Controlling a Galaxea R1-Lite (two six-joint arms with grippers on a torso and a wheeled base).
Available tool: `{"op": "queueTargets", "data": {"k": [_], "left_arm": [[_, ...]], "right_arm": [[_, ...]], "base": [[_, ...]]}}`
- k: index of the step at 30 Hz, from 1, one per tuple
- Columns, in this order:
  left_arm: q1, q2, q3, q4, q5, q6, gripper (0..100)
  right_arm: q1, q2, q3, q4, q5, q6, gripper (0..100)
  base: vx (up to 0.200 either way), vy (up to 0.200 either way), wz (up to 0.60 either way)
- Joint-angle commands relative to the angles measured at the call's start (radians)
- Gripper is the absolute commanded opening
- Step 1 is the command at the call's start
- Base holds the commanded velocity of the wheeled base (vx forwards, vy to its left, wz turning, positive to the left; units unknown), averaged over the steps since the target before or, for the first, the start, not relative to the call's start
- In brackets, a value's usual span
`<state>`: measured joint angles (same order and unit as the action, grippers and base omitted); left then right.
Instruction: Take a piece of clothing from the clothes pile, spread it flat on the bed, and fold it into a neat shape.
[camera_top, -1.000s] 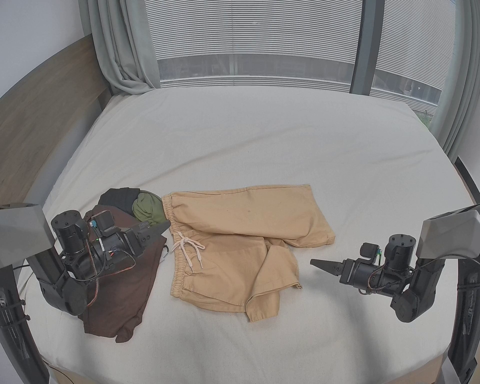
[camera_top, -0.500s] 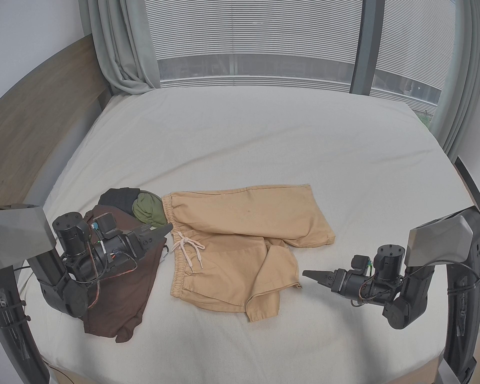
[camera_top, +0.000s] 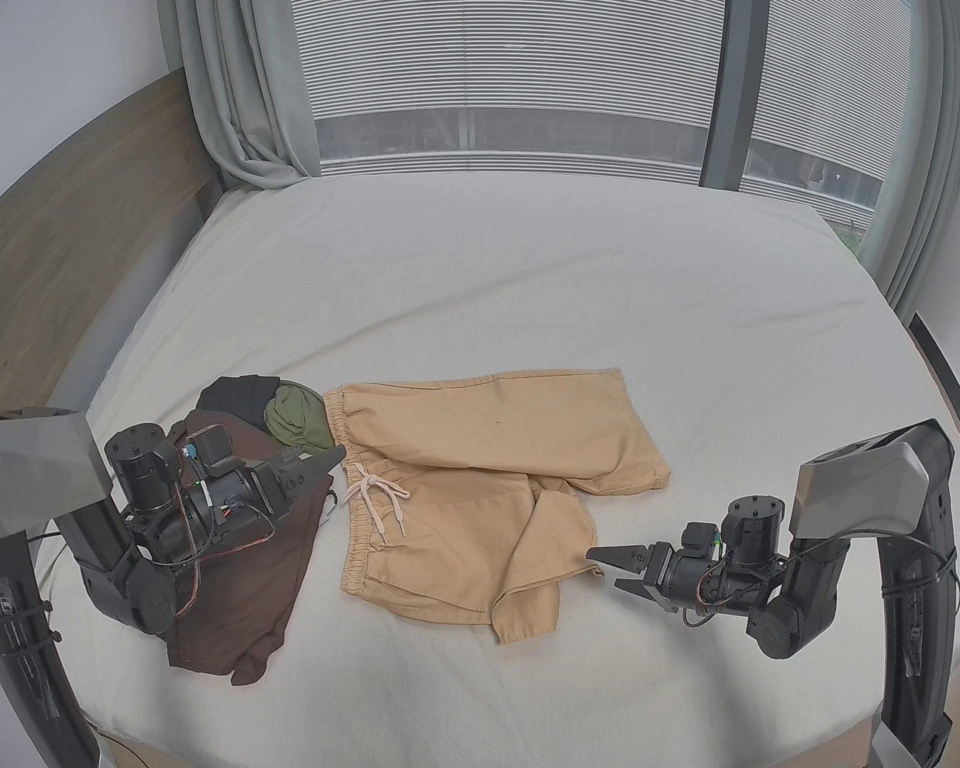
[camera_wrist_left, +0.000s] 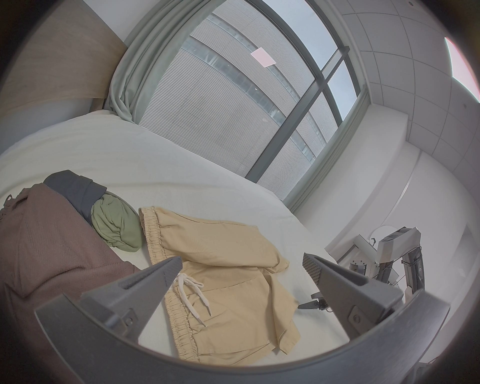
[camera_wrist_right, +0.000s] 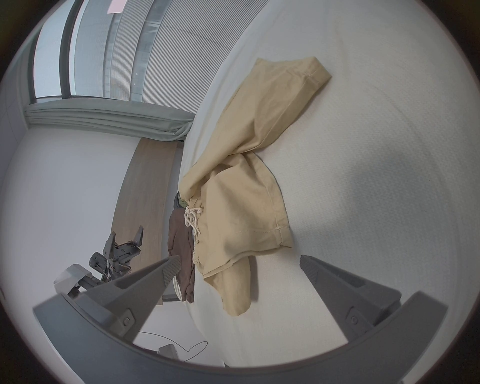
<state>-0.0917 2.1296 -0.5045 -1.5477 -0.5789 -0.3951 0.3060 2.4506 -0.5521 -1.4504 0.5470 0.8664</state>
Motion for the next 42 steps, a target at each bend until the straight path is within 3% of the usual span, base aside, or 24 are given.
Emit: {"op": "queueTargets", "data": {"k": [1, 10, 18, 42], "left_arm": [[0.000, 0.003, 0.000, 0.000, -0.001, -0.001, 100], [-0.002, 0.000, -0.002, -0.002, -0.002, -0.001, 100], [-0.002, -0.003, -0.005, -0.002, -0.002, -0.001, 100], [-0.006, 0.000, -0.003, -0.002, 0.001, -0.001, 100]], "right_arm": [[0.005, 0.004, -0.015, 0.010, 0.001, 0.000, 100], [0.058, 0.088, -0.103, -0.018, -0.156, 0.002, 100], [0.102, 0.079, -0.118, -0.004, -0.156, 0.054, 100], [0.087, 0.030, -0.152, -0.001, -0.162, 0.172, 100]], "base": [[0.000, 0.000, 0.00], [0.000, 0.000, 0.00], [0.000, 0.000, 0.00], [0.000, 0.000, 0.00]]}}
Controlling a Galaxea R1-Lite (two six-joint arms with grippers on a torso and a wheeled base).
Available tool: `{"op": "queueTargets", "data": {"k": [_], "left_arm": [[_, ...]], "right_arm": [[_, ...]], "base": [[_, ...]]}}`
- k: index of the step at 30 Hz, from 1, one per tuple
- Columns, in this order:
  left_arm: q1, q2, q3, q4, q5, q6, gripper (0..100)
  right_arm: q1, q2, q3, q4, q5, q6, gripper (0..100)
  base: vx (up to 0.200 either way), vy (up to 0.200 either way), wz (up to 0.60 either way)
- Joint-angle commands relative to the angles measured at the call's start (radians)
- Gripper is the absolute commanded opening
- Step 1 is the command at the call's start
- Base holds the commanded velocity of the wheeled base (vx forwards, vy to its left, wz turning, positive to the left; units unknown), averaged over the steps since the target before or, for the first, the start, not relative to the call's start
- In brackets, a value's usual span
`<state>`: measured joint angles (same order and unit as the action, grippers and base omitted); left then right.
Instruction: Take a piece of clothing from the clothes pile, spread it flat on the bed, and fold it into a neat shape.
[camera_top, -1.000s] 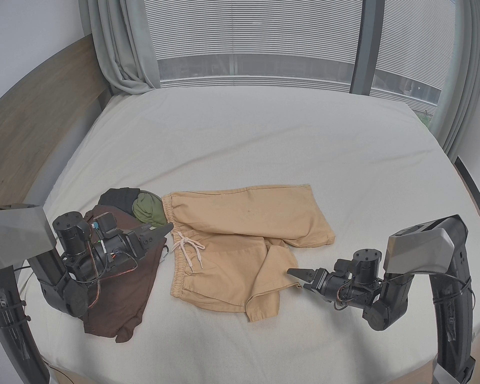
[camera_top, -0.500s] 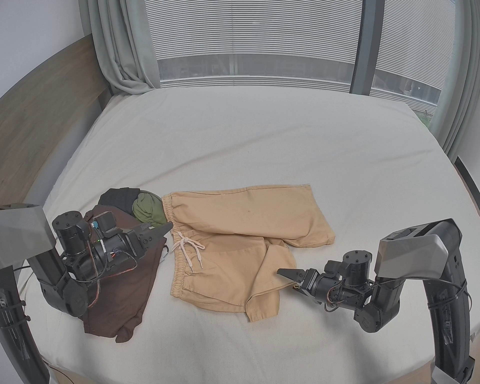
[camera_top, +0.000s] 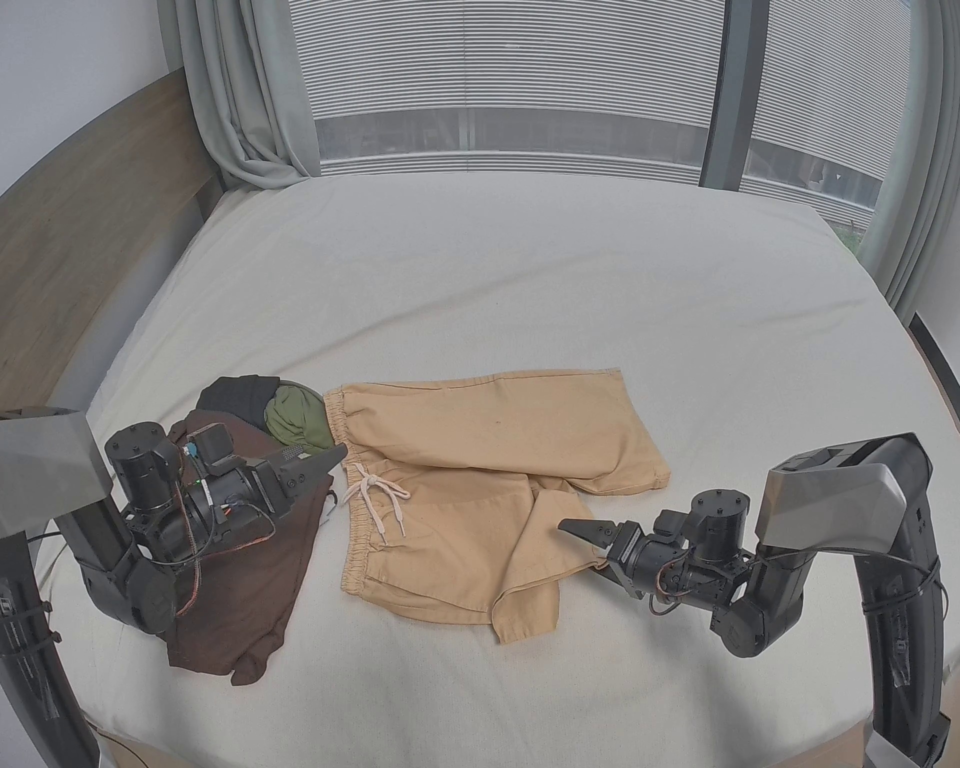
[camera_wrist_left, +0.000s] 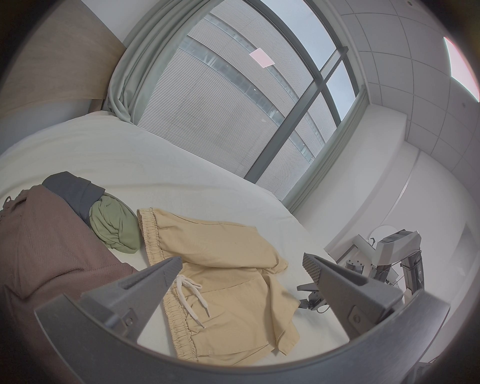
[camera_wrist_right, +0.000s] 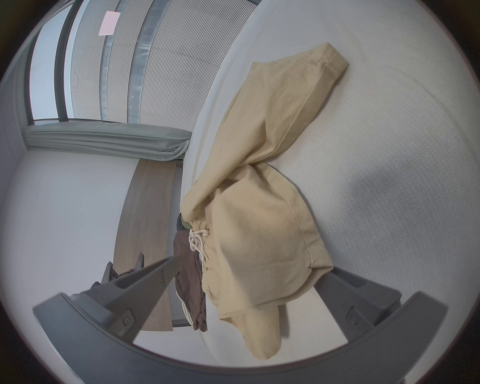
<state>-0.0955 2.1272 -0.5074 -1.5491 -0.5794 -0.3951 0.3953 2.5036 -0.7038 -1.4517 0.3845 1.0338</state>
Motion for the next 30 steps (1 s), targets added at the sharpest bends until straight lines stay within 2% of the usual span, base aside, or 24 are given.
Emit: {"op": "queueTargets", "data": {"k": [1, 11, 12, 23, 30], "left_arm": [[-0.004, 0.002, 0.000, 0.000, 0.001, -0.001, 100], [-0.007, 0.003, 0.000, 0.000, 0.004, -0.001, 100], [-0.007, 0.003, 0.000, 0.000, 0.004, -0.001, 100], [-0.007, 0.003, 0.001, 0.000, 0.004, -0.001, 100], [-0.009, 0.003, 0.003, 0.000, 0.004, -0.001, 100]], "right_arm": [[-0.003, -0.023, -0.002, 0.001, 0.001, 0.011, 100], [-0.009, -0.017, -0.009, 0.031, -0.001, 0.014, 100], [-0.013, -0.020, -0.009, 0.040, -0.001, 0.012, 0], [-0.078, -0.040, -0.016, 0.040, -0.001, -0.001, 0], [-0.145, -0.060, -0.020, 0.062, -0.001, -0.064, 0]], "base": [[0.000, 0.000, 0.00], [0.000, 0.000, 0.00], [0.000, 0.000, 0.00], [0.000, 0.000, 0.00], [0.000, 0.000, 0.00]]}}
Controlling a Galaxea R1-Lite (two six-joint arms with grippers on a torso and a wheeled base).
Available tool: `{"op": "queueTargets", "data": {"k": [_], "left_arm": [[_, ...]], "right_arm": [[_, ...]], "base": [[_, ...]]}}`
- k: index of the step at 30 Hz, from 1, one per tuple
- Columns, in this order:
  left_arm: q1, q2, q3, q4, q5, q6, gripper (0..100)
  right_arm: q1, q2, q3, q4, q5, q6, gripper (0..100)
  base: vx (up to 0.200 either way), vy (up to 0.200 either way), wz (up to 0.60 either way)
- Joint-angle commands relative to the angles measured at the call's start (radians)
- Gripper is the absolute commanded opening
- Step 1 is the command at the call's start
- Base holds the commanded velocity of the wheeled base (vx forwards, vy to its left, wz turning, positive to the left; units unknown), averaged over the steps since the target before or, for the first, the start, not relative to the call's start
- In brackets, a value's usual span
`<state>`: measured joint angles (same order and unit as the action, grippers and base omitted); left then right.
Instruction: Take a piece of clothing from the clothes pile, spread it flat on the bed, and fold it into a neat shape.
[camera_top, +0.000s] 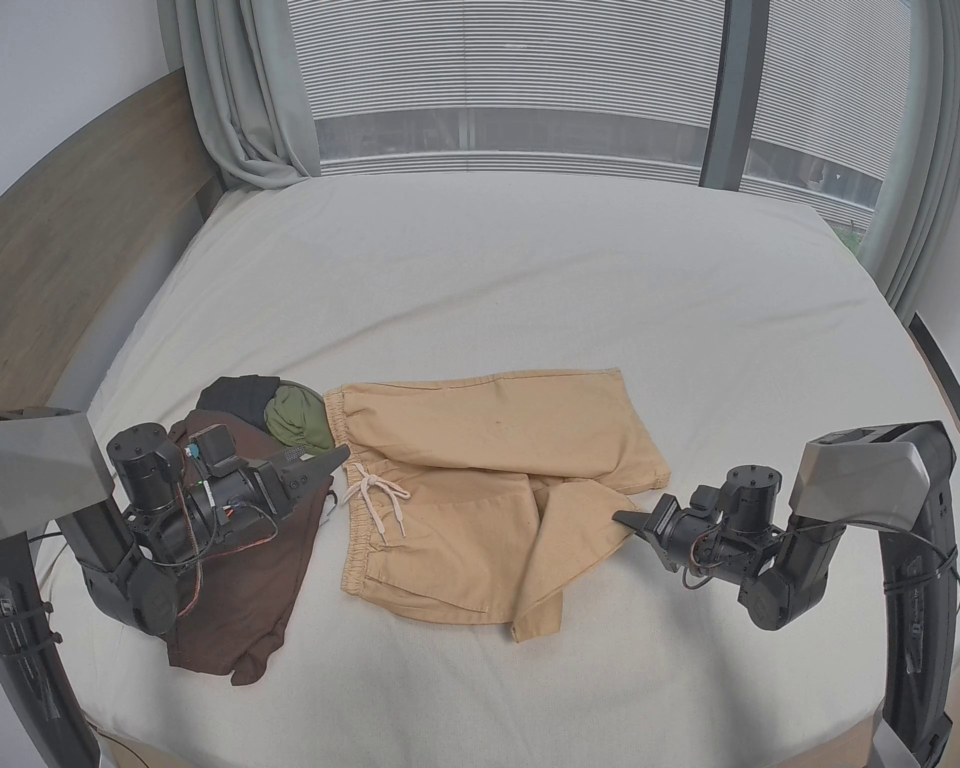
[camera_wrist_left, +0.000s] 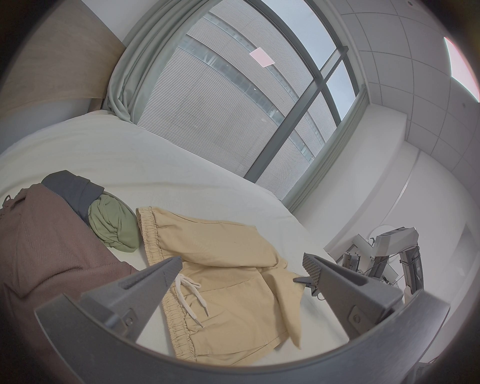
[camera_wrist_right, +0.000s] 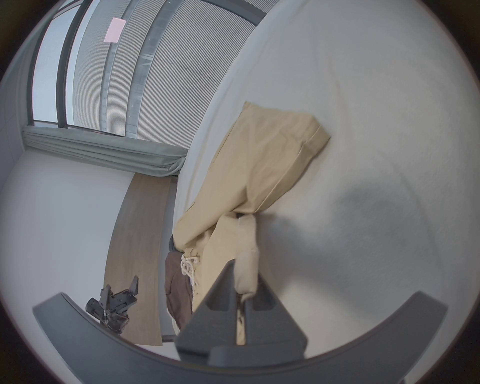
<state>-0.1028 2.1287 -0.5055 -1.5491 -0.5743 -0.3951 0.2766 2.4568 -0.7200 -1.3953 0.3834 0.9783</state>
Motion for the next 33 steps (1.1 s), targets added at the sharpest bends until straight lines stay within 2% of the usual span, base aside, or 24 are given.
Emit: {"op": "queueTargets", "data": {"k": [1, 14, 22, 33], "left_arm": [[-0.005, 0.004, 0.001, 0.000, 0.001, -0.001, 100], [-0.014, 0.016, 0.005, 0.000, -0.001, 0.001, 100], [-0.014, 0.023, 0.005, 0.000, -0.003, 0.002, 100], [-0.014, 0.043, 0.007, 0.000, -0.007, 0.005, 100]], "right_arm": [[-0.046, -0.013, -0.021, 0.033, 0.000, -0.030, 0], [-0.132, -0.010, -0.095, 0.062, 0.000, -0.041, 0], [-0.131, 0.004, -0.111, 0.085, -0.001, -0.095, 0], [-0.142, 0.018, -0.151, 0.076, -0.015, -0.099, 0]], "base": [[0.000, 0.000, 0.00], [0.000, 0.000, 0.00], [0.000, 0.000, 0.00], [0.000, 0.000, 0.00]]}}
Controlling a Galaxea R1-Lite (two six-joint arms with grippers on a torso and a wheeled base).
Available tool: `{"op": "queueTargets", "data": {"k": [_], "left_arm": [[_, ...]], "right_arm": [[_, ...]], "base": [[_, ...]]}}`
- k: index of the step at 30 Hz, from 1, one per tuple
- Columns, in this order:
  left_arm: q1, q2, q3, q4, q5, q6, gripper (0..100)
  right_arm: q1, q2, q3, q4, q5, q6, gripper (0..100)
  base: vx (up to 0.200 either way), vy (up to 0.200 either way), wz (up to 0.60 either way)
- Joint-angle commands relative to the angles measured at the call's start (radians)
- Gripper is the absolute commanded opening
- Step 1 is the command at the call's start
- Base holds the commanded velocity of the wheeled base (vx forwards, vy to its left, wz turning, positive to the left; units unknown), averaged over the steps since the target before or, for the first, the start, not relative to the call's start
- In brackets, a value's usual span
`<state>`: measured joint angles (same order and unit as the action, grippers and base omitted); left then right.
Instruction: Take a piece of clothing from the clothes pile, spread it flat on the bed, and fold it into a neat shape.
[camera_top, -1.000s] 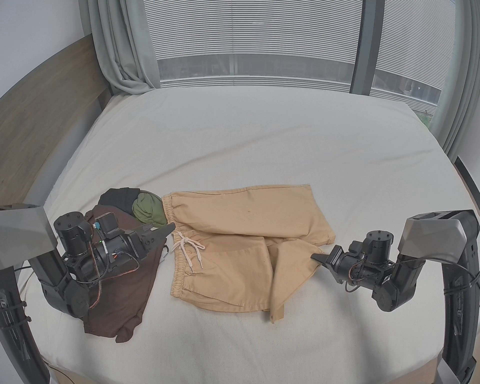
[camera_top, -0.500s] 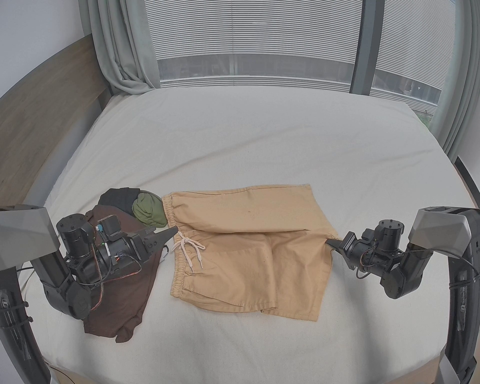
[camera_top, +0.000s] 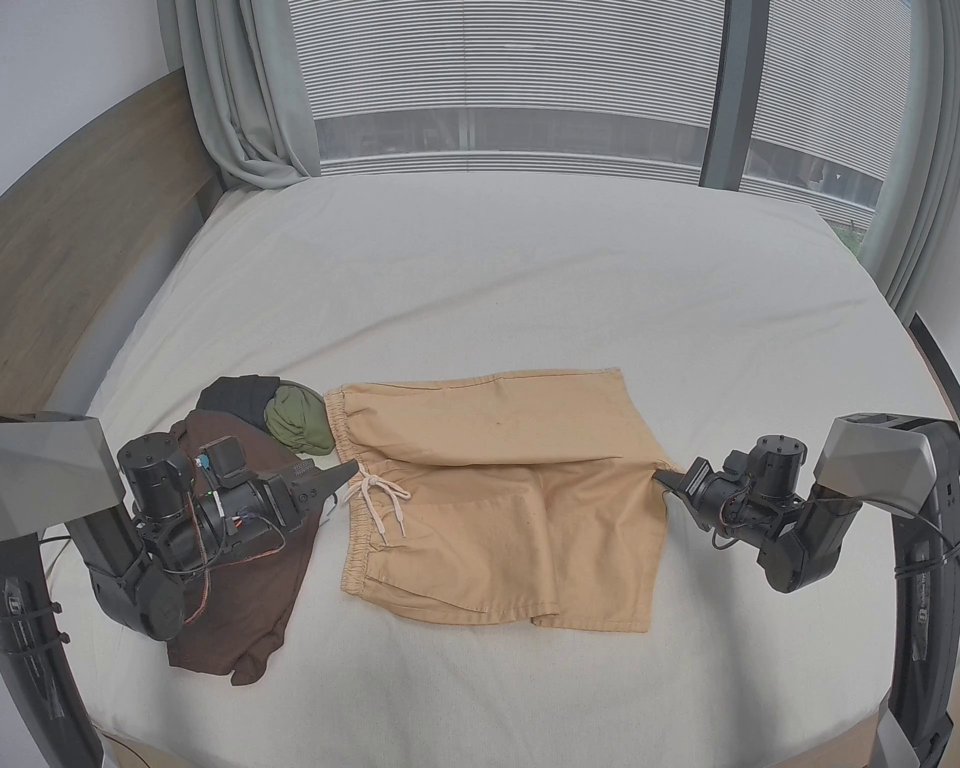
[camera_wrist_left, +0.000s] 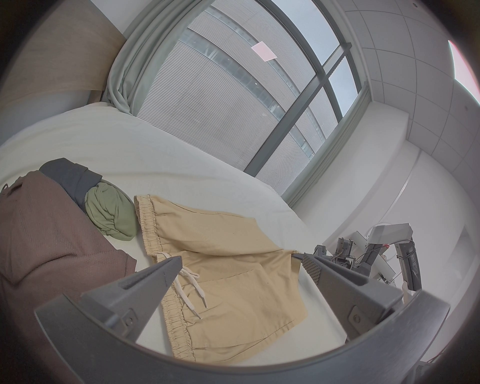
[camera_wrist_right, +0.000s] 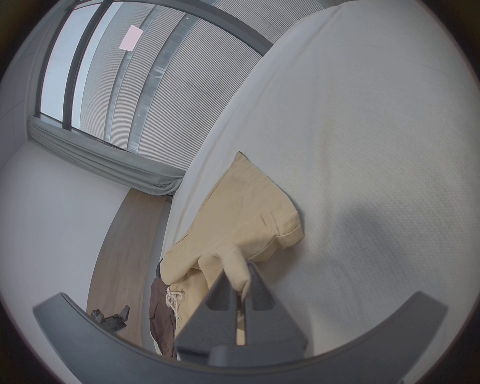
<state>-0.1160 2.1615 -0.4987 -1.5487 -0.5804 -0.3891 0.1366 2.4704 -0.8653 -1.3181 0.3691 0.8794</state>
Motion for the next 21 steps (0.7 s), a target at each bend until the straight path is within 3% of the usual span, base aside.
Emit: {"op": "queueTargets", "data": {"k": [1, 5, 6, 21], "left_arm": [[0.001, 0.017, -0.001, -0.001, -0.001, 0.000, 100], [0.001, 0.024, 0.002, -0.001, -0.004, 0.000, 100], [-0.001, 0.024, 0.006, 0.001, -0.004, 0.000, 100], [-0.007, 0.101, 0.029, 0.002, -0.002, -0.005, 100]], "right_arm": [[-0.002, 0.005, -0.006, -0.003, -0.001, 0.000, 0], [-0.002, 0.013, -0.001, -0.015, -0.003, -0.034, 0], [0.000, 0.018, 0.002, -0.020, -0.003, -0.045, 100], [-0.003, -0.070, 0.039, -0.058, -0.049, -0.134, 100]], "base": [[0.000, 0.000, 0.00], [0.000, 0.000, 0.00], [0.000, 0.000, 0.00], [0.000, 0.000, 0.00]]}}
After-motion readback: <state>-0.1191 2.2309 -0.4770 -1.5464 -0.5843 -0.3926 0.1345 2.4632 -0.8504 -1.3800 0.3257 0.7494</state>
